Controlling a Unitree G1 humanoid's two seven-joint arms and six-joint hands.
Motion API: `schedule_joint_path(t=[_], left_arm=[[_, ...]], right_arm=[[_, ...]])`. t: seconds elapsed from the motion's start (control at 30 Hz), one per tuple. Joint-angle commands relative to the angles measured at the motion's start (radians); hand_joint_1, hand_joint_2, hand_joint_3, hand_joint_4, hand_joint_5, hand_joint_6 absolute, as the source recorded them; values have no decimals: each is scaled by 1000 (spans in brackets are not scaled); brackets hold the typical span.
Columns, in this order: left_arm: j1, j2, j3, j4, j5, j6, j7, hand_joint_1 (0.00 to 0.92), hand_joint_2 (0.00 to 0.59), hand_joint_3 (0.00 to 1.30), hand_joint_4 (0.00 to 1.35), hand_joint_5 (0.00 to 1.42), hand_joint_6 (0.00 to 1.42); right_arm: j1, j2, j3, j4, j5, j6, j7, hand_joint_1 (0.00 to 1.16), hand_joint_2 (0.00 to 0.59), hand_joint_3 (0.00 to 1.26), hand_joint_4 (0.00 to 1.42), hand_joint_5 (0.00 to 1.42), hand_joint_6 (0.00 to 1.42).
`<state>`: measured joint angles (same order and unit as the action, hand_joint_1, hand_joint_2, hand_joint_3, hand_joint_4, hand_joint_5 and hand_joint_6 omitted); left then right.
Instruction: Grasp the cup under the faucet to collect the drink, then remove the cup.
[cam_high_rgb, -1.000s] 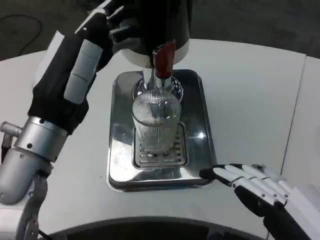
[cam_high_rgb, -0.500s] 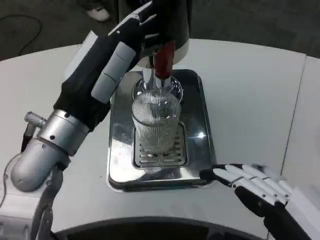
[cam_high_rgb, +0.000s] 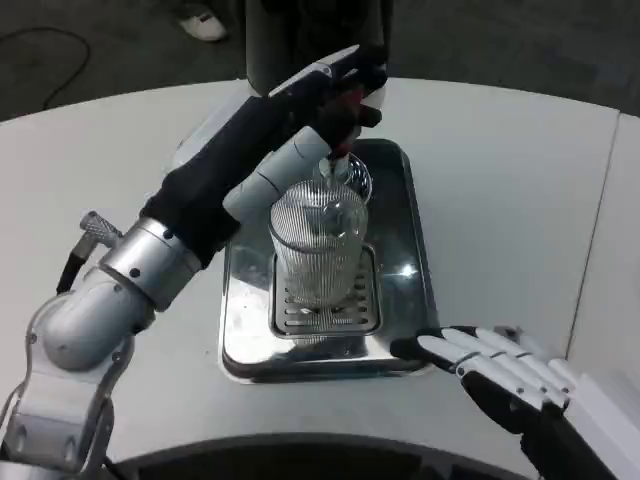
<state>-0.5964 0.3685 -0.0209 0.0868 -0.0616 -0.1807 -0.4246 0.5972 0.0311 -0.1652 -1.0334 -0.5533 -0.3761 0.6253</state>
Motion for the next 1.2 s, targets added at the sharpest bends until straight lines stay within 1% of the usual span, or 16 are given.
schedule_joint_path(t=[0.03,0.13,0.3,0.6,0.7,0.8,1.0,1.1,1.2], left_arm=[[-7,22,-28,6,39,-45,-36,0,86,161,148,266,240],[-6,43,-36,2,71,-75,-41,0,84,161,147,266,238],[-3,95,-45,-1,157,-154,-24,0,76,169,166,275,218],[18,146,-46,32,235,-264,15,0,77,178,171,277,213],[23,157,-47,48,259,-296,31,0,77,180,175,277,209],[28,180,-53,67,308,-342,58,0,77,190,180,277,200],[35,191,-57,93,322,-370,80,0,78,189,181,277,198],[33,197,-56,112,324,-377,86,0,79,189,181,277,197],[33,200,-54,119,324,-383,91,0,79,189,181,273,197]], right_arm=[[9,4,3,-14,5,2,-11,539,457,205,139,108,47],[10,5,7,-14,3,1,-12,539,457,205,139,108,47],[3,7,23,-14,-8,6,-9,539,457,205,139,108,47],[-7,6,45,-14,-22,14,-10,539,457,205,139,108,47],[-14,5,51,-14,-25,20,-9,539,457,205,140,108,47],[-25,3,61,-14,-33,32,-9,539,456,205,156,108,47],[-38,-1,85,-14,-50,57,-12,539,456,206,170,110,48],[-47,-4,108,-14,-64,87,-16,547,447,206,182,127,61],[-54,-9,126,-14,-77,102,-22,550,446,206,184,131,63]])
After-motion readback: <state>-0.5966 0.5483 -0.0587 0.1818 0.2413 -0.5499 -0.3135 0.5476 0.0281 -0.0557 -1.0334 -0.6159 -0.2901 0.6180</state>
